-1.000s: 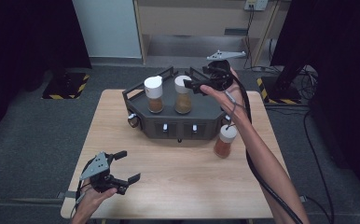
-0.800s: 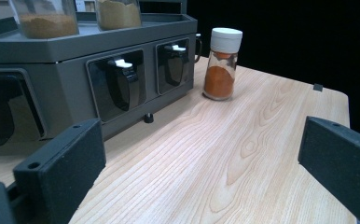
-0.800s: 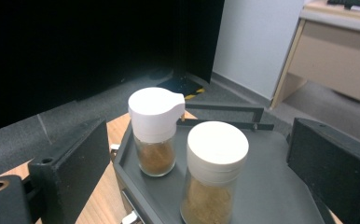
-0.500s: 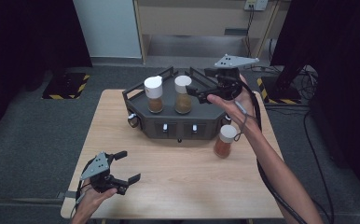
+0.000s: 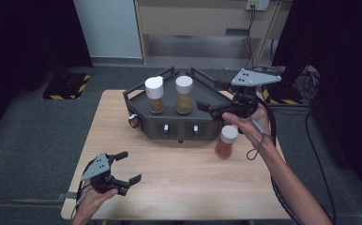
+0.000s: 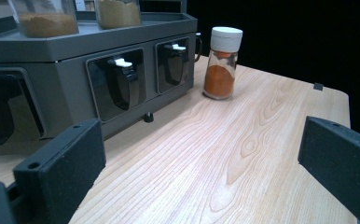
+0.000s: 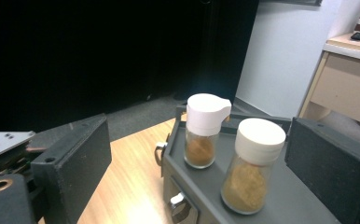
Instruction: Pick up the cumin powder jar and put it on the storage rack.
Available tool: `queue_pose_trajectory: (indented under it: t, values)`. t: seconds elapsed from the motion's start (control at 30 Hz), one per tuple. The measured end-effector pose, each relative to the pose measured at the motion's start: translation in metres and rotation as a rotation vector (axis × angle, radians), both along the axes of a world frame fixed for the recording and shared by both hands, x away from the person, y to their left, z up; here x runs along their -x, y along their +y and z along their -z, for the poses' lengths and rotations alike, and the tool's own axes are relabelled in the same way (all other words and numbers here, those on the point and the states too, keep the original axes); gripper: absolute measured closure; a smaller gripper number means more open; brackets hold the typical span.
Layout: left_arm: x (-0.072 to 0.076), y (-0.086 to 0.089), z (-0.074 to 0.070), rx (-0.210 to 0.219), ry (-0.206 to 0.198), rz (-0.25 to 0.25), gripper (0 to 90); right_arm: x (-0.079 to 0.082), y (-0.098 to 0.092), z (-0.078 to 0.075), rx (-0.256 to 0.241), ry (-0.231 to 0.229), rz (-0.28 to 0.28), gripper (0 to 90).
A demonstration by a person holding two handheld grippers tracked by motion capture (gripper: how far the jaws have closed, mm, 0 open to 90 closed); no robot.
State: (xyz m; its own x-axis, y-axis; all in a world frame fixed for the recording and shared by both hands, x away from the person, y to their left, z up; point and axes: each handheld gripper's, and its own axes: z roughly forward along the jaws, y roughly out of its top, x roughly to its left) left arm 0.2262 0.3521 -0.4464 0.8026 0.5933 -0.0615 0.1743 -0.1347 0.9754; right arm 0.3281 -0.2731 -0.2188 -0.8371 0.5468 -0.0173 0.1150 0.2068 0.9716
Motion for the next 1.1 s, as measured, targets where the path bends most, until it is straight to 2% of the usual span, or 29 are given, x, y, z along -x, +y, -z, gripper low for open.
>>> queue_pose_trajectory:
  t: [0.3, 0.57, 0.63, 0.87, 1.1]
  values:
    - [0.0, 0.0, 0.0, 0.0, 0.0, 0.0, 0.0, 0.028, -0.018, 0.011, -0.004, -0.028, -0.01, 7.6]
    - [0.0, 0.0, 0.0, 0.0, 0.001, -0.001, 0.0, 0.047, -0.033, 0.016, 0.006, -0.042, -0.006, 7.3]
    - [0.0, 0.0, 0.0, 0.0, 0.001, -0.001, 0.0, 0.051, -0.037, 0.019, -0.006, -0.04, -0.009, 7.3]
    - [0.0, 0.0, 0.0, -0.002, 0.0, -0.001, 0.0, 0.07, -0.042, 0.025, 0.033, -0.074, 0.007, 7.0]
    - [0.0, 0.0, 0.0, -0.002, 0.0, -0.001, 0.0, 0.082, -0.051, 0.033, 0.035, -0.062, 0.011, 6.9]
